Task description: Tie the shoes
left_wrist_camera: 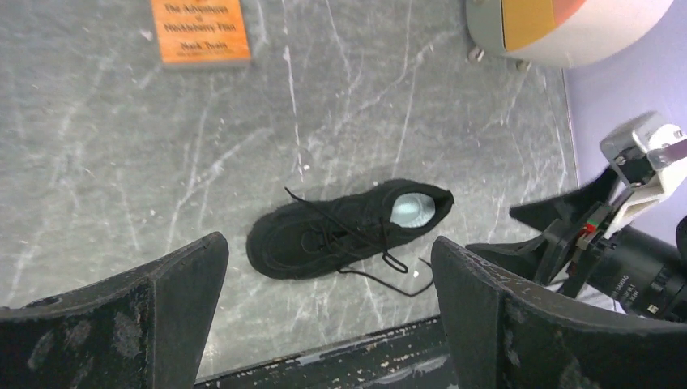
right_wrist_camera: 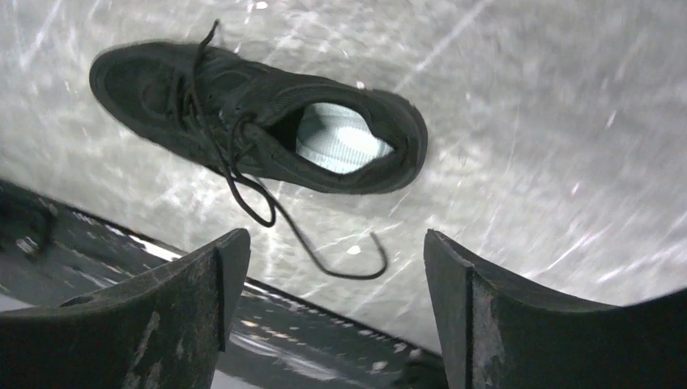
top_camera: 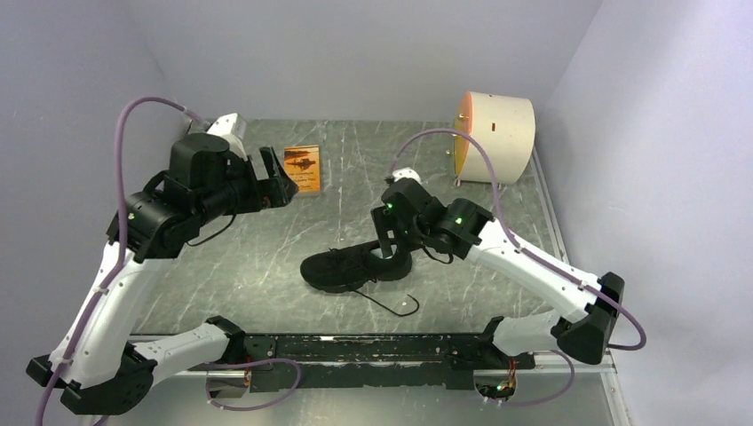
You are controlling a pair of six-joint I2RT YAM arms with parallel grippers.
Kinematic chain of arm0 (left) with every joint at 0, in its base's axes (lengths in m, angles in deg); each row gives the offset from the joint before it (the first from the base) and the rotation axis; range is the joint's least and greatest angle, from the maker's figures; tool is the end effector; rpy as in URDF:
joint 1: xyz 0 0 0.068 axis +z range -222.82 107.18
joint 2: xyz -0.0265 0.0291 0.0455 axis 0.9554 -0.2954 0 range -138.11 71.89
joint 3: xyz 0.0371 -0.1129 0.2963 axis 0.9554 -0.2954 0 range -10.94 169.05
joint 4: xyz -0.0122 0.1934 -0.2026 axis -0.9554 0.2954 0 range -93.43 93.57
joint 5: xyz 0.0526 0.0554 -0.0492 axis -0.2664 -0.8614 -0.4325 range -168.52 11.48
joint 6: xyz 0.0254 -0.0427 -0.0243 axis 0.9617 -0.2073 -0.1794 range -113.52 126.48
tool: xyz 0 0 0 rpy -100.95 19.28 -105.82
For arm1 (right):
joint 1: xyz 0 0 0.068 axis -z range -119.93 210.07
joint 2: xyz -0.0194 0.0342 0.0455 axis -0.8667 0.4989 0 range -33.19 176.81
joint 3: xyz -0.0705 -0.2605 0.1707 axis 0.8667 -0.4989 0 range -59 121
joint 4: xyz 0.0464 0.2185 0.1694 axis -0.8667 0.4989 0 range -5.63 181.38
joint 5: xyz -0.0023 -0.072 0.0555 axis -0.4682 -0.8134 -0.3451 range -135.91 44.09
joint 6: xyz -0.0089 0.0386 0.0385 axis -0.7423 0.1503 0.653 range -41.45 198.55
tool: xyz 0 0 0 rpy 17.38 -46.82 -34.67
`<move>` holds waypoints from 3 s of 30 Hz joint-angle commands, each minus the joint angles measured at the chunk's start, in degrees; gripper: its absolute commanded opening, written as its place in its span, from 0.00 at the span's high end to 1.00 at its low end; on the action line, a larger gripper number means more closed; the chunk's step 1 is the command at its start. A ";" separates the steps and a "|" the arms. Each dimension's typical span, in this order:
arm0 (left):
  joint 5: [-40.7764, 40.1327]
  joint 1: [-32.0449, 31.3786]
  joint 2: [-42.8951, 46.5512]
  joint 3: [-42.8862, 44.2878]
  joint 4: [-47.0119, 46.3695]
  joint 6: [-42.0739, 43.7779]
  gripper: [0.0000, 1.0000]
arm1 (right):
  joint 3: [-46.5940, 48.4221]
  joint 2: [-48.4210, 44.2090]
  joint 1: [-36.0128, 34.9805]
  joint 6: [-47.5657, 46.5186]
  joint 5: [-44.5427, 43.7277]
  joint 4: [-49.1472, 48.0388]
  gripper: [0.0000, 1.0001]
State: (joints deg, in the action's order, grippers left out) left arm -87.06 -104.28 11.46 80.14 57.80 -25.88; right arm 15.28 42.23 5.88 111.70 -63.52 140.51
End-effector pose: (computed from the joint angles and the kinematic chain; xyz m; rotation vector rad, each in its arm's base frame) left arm 0.1388 -0.0783 0.5148 -0.1075 2.1370 -0.5095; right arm 0.1655 0.2099 0.3776 -0.3466 2.4922 0.2280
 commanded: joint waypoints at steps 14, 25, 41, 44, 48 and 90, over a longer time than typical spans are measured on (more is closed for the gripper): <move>8.66 -0.44 -0.04 -3.99 -4.80 -3.04 0.00 | -10.42 8.81 11.53 -49.95 24.36 -21.31 0.33; 8.63 -0.44 0.84 -3.64 -2.46 -3.06 0.00 | -10.00 21.36 9.21 -52.37 13.17 -27.24 0.46; 5.61 -0.44 -1.22 1.06 -1.38 -0.47 0.01 | 0.85 18.17 8.22 -10.29 11.42 -14.02 1.00; 5.66 -0.44 -0.63 0.06 -2.31 -1.19 0.00 | 5.47 16.24 13.89 -3.17 8.65 -4.59 1.00; 5.06 -0.44 0.42 -0.94 -2.50 -2.43 0.00 | 9.34 11.67 23.03 -1.99 7.31 1.41 1.00; 12.36 -0.44 -1.46 -12.16 -5.44 0.20 0.00 | -3.84 16.33 -1.20 26.50 4.31 -8.75 0.64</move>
State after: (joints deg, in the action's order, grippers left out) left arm -80.22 -104.41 9.89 70.77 56.32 -26.21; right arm 11.06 61.90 3.96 139.59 -59.43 133.89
